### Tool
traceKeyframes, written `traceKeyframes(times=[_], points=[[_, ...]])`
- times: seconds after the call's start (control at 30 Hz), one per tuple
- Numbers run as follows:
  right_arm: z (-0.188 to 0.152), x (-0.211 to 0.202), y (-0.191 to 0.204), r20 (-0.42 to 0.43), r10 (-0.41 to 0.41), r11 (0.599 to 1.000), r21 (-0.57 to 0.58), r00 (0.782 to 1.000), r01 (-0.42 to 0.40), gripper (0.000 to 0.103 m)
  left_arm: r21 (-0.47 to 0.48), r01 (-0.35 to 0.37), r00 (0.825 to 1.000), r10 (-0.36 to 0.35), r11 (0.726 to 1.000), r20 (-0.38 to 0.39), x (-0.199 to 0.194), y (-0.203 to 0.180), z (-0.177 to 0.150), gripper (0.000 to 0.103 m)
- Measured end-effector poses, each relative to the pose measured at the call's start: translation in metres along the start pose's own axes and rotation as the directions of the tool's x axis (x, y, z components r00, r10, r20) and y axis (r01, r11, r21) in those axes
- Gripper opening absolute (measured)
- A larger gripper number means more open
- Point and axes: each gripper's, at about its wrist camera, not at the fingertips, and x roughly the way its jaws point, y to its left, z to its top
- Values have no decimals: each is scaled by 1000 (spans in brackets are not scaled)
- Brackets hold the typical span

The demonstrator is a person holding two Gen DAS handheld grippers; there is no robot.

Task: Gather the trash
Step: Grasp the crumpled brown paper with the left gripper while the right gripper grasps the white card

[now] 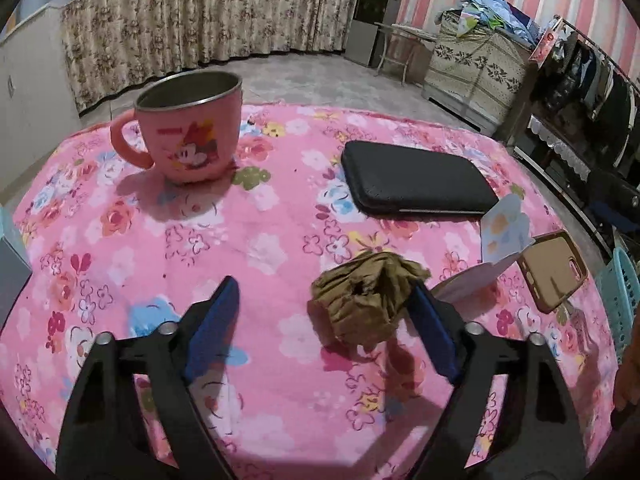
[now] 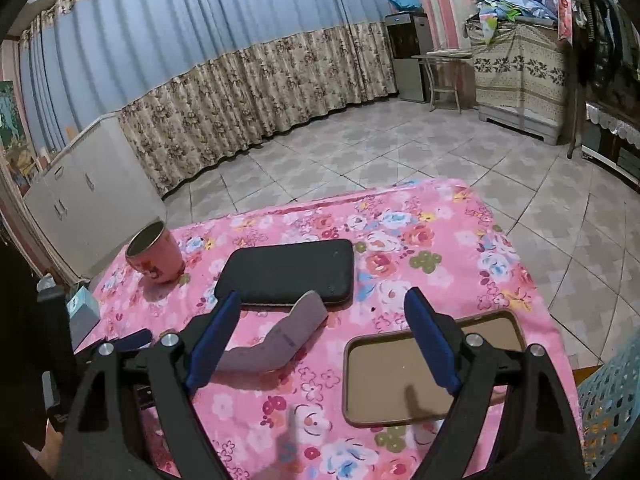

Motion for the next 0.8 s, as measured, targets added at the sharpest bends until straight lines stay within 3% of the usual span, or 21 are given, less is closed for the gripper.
traceKeyframes(times=[0.03,0.1,0.17,0.5,0.67,0.77,0.8], points=[[-2,3,2,-10,5,1000,-9,1000,-5,83,-3,1,1000,-1,1000,1,0,0,0,66],[-4,10,6,-28,2,1000,-26,1000,-3,83,-28,41,999,-41,999,8,-3,4,0,38],[-8,14,9,-44,2,999,-36,999,-4,83,-36,52,999,-51,998,16,-7,5,0,31],[-16,28,25,-94,8,999,-34,996,-12,83,-104,68,996,-62,992,61,-32,32,5,31],[-16,28,35,-91,7,998,-54,996,-12,83,-31,67,997,-68,997,-37,-21,31,-10,34],[-17,27,37,-92,5,998,-65,996,-11,82,-14,62,997,-62,998,-34,-28,31,-16,34],[-17,26,37,-90,5,998,-64,996,-11,83,-12,53,998,-53,999,-27,-31,31,-17,47]])
